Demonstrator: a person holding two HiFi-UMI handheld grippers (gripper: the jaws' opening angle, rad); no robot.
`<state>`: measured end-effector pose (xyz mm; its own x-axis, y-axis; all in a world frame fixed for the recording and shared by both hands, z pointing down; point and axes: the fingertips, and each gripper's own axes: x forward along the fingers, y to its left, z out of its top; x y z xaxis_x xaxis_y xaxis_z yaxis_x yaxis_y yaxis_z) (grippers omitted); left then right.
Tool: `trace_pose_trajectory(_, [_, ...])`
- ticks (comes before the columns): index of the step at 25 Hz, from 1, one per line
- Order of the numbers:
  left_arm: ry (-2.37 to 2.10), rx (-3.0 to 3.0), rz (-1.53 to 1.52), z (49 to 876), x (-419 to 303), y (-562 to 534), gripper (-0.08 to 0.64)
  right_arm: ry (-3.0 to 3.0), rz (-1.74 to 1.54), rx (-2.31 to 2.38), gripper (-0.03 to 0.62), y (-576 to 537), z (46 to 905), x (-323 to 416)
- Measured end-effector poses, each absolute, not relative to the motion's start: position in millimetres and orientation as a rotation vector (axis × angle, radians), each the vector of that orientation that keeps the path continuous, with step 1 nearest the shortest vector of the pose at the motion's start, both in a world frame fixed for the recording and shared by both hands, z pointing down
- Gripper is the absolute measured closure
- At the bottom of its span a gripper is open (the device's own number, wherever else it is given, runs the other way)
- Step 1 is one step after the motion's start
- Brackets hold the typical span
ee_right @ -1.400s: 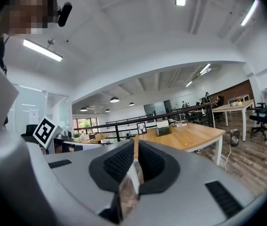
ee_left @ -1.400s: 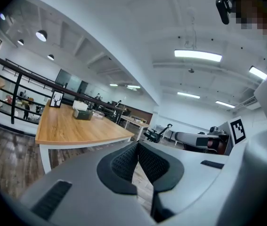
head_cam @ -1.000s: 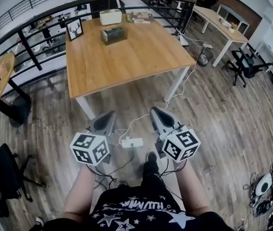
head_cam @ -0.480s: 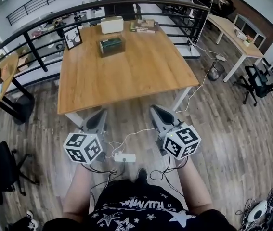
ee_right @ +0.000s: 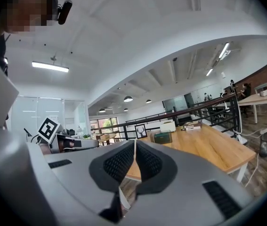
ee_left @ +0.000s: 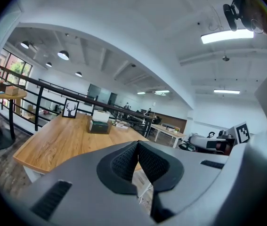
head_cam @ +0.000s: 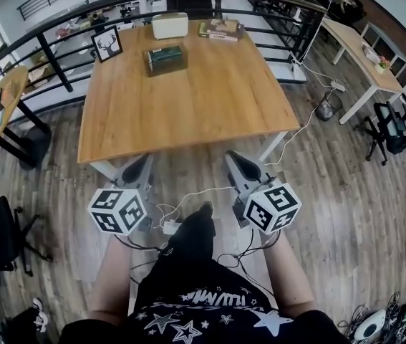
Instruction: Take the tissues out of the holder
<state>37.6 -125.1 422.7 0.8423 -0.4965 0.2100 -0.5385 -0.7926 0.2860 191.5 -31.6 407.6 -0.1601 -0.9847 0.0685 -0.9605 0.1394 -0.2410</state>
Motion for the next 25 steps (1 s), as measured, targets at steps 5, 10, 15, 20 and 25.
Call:
trace_pose_trajectory(5, [-0.783, 2.713, 0.170, 426, 71, -165, 0.546, 2.284, -0.362, -1.975, 0.574, -70, 416, 228])
trace_pose_trajectory(10, [-0.799, 2.679, 0.157, 440, 108, -232, 0.546, 2.336, -0.370, -1.962, 0.574, -141, 425, 263])
trace_pose_trajectory(15, [-0.871, 2.682, 0.118, 434, 136, -330, 0.546, 2.390, -0.340, -1.857, 0.574, -251, 416, 300])
trace_pose_trajectory(20, [-0.927, 2.636, 0.125, 433, 164, -416, 0.546, 2.453, -0.345, -1.797, 0.574, -353, 406, 332])
trace_pose_trajectory(25, [-0.957, 2.641, 0.133, 422, 184, -485, 0.546, 2.482, -0.377, -1.767, 0.573, -429, 400, 354])
